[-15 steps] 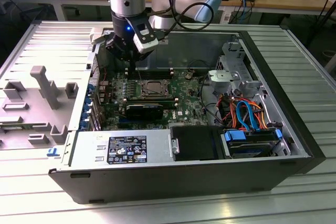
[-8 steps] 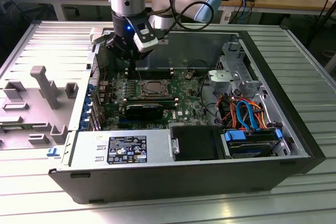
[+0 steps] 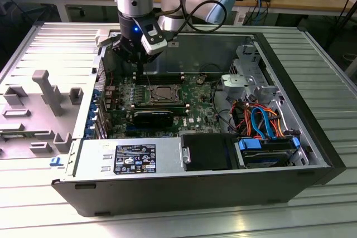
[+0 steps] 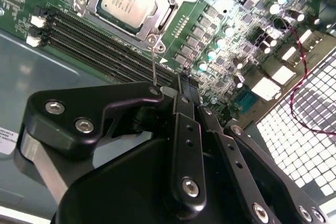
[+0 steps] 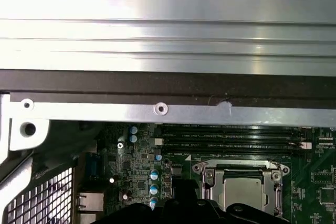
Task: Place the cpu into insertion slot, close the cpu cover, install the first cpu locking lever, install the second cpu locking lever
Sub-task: 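Install the first cpu locking lever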
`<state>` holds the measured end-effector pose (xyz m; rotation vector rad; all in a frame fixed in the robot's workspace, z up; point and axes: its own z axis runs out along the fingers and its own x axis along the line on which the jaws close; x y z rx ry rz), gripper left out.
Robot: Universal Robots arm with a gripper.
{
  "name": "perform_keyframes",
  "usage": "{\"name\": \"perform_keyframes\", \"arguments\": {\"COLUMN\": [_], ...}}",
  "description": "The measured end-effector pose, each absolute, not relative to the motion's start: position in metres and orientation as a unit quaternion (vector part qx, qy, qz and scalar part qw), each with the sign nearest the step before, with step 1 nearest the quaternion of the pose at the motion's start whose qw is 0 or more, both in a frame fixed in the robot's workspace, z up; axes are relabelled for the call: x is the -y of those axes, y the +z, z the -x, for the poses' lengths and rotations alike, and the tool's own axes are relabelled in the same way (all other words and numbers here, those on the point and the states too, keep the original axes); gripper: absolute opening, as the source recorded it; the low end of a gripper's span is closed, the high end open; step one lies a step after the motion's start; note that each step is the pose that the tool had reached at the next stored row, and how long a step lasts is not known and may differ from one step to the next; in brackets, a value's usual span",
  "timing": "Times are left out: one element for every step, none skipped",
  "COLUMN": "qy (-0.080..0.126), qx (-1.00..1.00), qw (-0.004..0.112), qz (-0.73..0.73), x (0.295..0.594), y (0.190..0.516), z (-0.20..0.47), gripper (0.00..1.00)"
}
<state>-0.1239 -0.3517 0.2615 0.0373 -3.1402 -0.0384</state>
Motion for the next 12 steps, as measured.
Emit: {"name": "perform_keyframes", "arguments": {"qy": [-0.012, -0.012, -0.012, -0.012, -0.012, -0.012, -0.012, -0.012, -0.012, -0.012, -0.012, -0.012], "qx": [1.0, 1.0, 1.0, 1.0, 1.0, 1.0, 1.0, 1.0, 1.0, 1.0, 1.0, 1.0], "qw": [0.0, 0.0, 0.0, 0.0, 0.0, 0.0, 0.0, 0.0, -0.001, -0.003, -0.005, -0.006], "qz": [-0.012, -0.012, -0.013, -0.013, -0.014, -0.014, -0.014, -0.014, -0.015, -0.015, -0.015, -0.015], "x": [0.3506, 0.3493, 0.3485, 0.348, 0.3478, 0.3476, 0.3476, 0.3476, 0.3475, 0.3475, 0.3475, 0.3475], "y": [0.2613, 0.261, 0.2609, 0.2608, 0.2607, 0.2607, 0.2607, 0.2607, 0.2606, 0.2605, 0.2605, 0.2604], "z": [0.124, 0.124, 0.124, 0.124, 0.124, 0.124, 0.124, 0.1241, 0.124, 0.124, 0.1239, 0.1237], "gripper": [0.11, 0.11, 0.11, 0.11, 0.11, 0.11, 0.11, 0.11, 0.11, 0.11, 0.11, 0.11]}}
